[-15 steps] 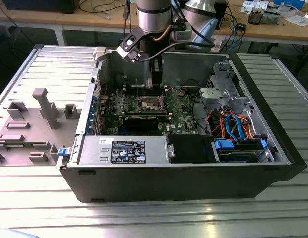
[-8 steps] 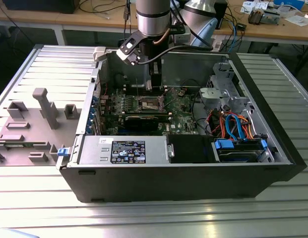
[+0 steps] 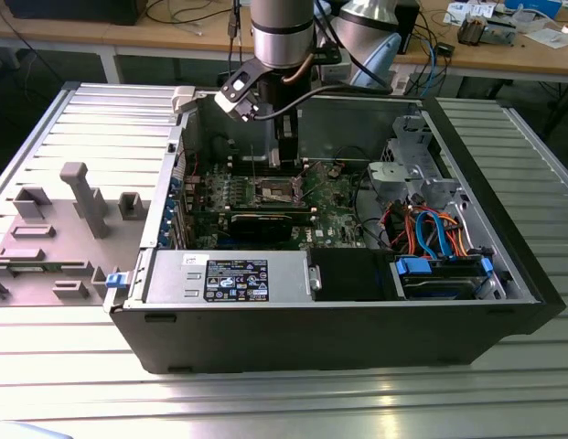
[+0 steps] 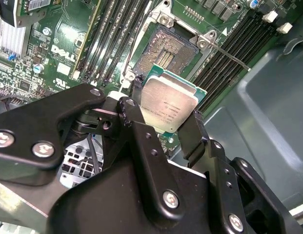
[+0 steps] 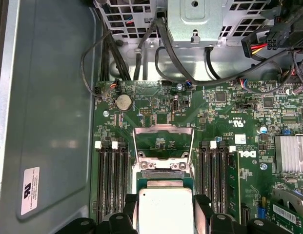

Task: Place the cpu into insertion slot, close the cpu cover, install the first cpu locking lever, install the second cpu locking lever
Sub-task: 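Place the cpu into insertion slot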

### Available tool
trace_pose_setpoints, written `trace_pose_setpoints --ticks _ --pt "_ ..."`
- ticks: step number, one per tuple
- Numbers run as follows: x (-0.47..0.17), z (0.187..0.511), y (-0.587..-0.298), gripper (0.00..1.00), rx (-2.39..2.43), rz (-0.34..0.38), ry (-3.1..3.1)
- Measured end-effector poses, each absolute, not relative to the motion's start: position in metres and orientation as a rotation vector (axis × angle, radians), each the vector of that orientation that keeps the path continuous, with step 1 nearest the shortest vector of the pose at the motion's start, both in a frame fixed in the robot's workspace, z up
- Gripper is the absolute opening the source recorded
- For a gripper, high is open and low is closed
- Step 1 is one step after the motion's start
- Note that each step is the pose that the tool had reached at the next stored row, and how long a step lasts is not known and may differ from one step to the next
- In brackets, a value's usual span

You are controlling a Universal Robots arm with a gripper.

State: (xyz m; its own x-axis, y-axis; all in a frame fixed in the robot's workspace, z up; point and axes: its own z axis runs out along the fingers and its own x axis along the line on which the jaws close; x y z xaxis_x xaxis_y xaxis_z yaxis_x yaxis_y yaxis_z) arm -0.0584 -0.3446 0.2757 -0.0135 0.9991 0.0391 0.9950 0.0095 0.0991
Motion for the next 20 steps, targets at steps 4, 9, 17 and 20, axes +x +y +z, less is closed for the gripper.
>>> trace_pose_setpoints --ticks 4,9,17,20 --pt "-0.0584 0.2743 -0.3446 0.55 2.176 0.152 2.202" --pt "-0.0584 0.2739 -0.3446 0.55 2.176 0.152 2.202" --pt "-0.0584 0.2716 -0.3434 0.55 2.188 0.152 2.189" --pt "-0.0584 0.2683 -0.343 0.55 2.192 0.152 2.185"
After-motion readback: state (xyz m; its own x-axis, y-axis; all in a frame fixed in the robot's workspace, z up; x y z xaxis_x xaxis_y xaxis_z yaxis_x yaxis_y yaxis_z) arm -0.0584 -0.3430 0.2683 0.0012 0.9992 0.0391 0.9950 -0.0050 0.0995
